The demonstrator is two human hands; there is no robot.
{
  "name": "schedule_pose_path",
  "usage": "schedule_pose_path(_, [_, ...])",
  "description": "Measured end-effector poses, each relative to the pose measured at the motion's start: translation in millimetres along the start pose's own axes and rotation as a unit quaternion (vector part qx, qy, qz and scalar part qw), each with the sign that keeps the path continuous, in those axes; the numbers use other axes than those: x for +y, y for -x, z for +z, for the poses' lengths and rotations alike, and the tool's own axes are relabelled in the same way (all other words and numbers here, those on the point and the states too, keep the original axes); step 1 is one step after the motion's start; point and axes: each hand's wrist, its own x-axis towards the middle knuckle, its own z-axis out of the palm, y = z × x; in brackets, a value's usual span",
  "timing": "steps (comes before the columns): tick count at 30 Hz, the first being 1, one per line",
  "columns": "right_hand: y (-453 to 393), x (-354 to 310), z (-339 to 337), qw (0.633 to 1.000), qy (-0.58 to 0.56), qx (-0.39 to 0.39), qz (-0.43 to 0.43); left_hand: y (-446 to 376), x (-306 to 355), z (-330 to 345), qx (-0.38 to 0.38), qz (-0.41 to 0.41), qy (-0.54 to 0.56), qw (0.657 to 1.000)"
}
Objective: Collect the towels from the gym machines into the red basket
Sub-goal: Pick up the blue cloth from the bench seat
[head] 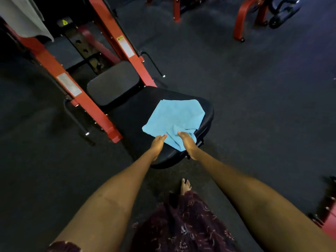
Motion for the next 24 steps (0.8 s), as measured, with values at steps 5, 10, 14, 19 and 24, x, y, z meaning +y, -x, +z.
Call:
schedule_pose_path(5, [-57.3, 0.1, -11.4, 0.994, 0.107, -0.024, 0.027, -51.1, 3.4, 19.4, -0.021, -0.08, -0.013, 0.997])
schedule_pose_path(10, [-119.8, 14.0, -19.6, 0.957, 0.286, -0.047, -0.025, -103.7, -8.0, 36.1, -0.046, -0.125, -0.043, 0.99])
schedule_pose_path(14, [-155.8, 20.5, -25.3, 0.879, 0.462, -0.048, -0.107, -137.7, -10.3, 44.1, -0.017, -0.123, -0.057, 0.991])
schedule_pose_path(19, [-191.1, 28.1, -25.3, 0.833, 0.54, -0.098, -0.071, -177.2, -35.0, 55.7, -0.011, -0.156, -0.109, 0.982])
schedule_pose_path(24, [-192.6, 37.5, -15.5, 0.838, 0.535, -0.067, -0.085, -189.1, -43.1, 61.8, 0.023, -0.144, -0.067, 0.987])
